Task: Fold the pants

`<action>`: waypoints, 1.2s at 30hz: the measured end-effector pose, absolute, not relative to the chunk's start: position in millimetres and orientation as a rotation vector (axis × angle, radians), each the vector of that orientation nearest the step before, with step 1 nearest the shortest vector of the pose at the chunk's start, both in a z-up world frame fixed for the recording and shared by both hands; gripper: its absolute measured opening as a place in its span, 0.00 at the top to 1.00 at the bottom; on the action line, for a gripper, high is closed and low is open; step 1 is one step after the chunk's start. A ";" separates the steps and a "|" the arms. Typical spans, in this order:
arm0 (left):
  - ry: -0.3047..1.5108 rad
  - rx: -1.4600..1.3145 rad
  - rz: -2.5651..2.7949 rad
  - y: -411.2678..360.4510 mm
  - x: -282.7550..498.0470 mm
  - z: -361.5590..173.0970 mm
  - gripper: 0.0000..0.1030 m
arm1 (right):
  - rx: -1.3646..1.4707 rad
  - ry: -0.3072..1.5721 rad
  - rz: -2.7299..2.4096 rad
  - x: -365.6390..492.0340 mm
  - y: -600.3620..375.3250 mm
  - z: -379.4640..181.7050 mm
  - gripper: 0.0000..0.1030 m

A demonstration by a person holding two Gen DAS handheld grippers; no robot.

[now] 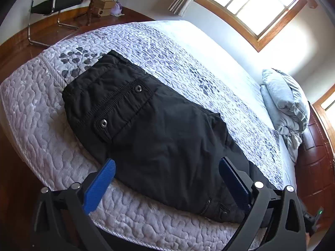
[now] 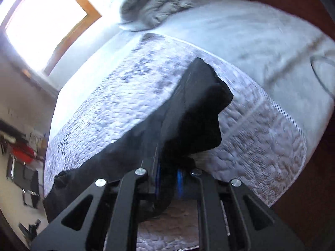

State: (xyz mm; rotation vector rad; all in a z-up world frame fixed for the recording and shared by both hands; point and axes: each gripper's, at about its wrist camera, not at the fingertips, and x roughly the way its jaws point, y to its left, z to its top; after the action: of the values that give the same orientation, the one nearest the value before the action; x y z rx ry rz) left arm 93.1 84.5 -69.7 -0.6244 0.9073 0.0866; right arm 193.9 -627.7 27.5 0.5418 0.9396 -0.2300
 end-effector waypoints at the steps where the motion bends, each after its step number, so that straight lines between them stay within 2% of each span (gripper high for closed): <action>1: 0.908 -0.629 0.081 83.1 91.4 -70.5 0.04 | 0.498 0.934 -0.211 200.0 -614.7 36.3 0.90; 8: 0.890 -0.677 0.069 90.2 78.9 -70.4 0.04 | 0.249 0.928 -0.064 229.4 -522.3 70.4 0.89; 16: 0.868 -0.713 0.109 111.9 64.8 -72.4 0.04 | 0.067 0.969 0.084 243.2 -431.3 65.3 0.89; 22: 0.863 -0.748 0.133 124.2 56.6 -78.8 0.04 | 0.015 1.022 0.186 249.1 -379.7 45.8 0.89; 31: 0.875 -0.783 0.148 131.6 49.1 -88.1 0.04 | -0.119 1.172 0.259 247.0 -311.5 -24.7 0.89; 36: 0.881 -0.787 0.155 134.4 46.8 -91.6 0.04 | -0.188 1.167 0.261 237.7 -289.9 -31.7 0.89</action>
State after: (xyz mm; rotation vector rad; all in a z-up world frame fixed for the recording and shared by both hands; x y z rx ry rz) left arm 46.8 134.4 -91.6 -0.7866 0.8812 0.1549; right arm 237.7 -289.9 -31.7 -0.1882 1.1670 0.2608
